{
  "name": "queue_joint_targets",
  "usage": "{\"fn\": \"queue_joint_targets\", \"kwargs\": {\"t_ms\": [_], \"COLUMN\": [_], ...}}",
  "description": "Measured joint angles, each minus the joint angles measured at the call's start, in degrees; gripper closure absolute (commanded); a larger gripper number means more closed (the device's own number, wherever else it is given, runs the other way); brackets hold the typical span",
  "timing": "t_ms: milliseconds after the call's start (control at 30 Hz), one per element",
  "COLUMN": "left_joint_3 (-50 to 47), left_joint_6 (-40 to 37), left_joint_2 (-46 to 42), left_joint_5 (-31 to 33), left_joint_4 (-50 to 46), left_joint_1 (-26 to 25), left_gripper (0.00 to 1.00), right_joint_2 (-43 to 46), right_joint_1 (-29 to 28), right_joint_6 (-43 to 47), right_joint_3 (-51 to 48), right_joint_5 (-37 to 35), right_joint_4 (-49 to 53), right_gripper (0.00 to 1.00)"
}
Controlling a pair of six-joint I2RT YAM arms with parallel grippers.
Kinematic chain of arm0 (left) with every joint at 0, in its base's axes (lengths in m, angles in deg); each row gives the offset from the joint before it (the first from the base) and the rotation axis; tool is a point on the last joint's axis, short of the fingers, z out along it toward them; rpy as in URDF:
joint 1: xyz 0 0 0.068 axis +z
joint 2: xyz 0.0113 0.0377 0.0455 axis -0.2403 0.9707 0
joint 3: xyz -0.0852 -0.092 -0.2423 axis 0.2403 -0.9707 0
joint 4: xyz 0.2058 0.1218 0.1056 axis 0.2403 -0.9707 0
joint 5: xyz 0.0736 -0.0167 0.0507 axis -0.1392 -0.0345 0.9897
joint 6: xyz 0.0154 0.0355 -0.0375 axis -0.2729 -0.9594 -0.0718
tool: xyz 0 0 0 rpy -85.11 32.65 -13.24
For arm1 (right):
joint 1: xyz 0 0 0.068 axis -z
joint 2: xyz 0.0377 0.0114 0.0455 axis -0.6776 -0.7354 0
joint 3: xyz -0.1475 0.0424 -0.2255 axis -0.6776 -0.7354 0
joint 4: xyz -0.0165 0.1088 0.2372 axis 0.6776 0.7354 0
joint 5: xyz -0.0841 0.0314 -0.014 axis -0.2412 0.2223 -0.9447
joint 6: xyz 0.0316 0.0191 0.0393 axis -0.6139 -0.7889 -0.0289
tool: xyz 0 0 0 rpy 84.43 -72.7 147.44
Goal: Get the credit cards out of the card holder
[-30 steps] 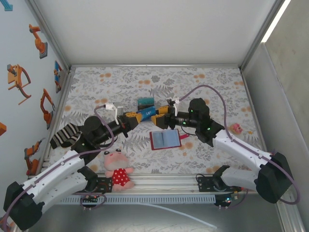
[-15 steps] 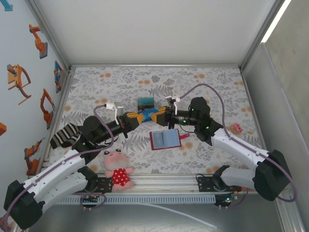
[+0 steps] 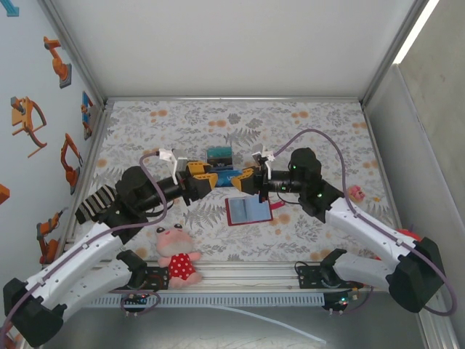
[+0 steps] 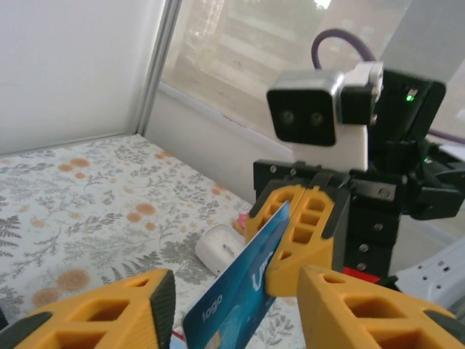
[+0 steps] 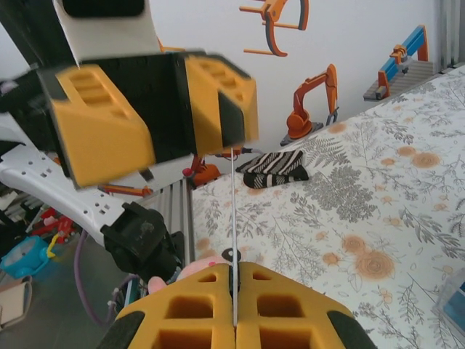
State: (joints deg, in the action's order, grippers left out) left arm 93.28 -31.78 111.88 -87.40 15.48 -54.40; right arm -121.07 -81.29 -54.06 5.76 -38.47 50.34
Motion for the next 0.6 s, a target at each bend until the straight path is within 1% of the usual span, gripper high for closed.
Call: {"fn": "queue_joint_targets", "kwargs": {"t_ms": [133, 300, 367, 600], "left_joint_3": [8.7, 19.3, 21.8, 26.3], "left_joint_6": [-7.0, -14.8, -17.2, -24.1], "left_joint_2": [1.1, 6.8, 9.6, 18.8], "left_joint_5": [-1.5, -4.1, -5.4, -9.8], "left_joint_4": [-11.1, -24.1, -28.1, -37.8], "left_joint_1": [0.0, 0.0, 0.0, -0.4], "left_gripper": [0.45, 0.50, 0.50, 0.59], "right_joint_2": [0.5, 0.5, 0.5, 0.5], "right_joint_1": [0.0, 0.0, 0.0, 0.0], "right_joint_6": [3.5, 6.6, 7.4, 8.7], "right_joint_3": [1.8, 3.1, 3.3, 3.6], "right_joint_5": [0.0, 0.3, 0.5, 0.7], "right_joint_4": [5.6, 11.0, 12.2, 14.4], "right_gripper": [1.00, 1.00, 1.00, 1.00]}}
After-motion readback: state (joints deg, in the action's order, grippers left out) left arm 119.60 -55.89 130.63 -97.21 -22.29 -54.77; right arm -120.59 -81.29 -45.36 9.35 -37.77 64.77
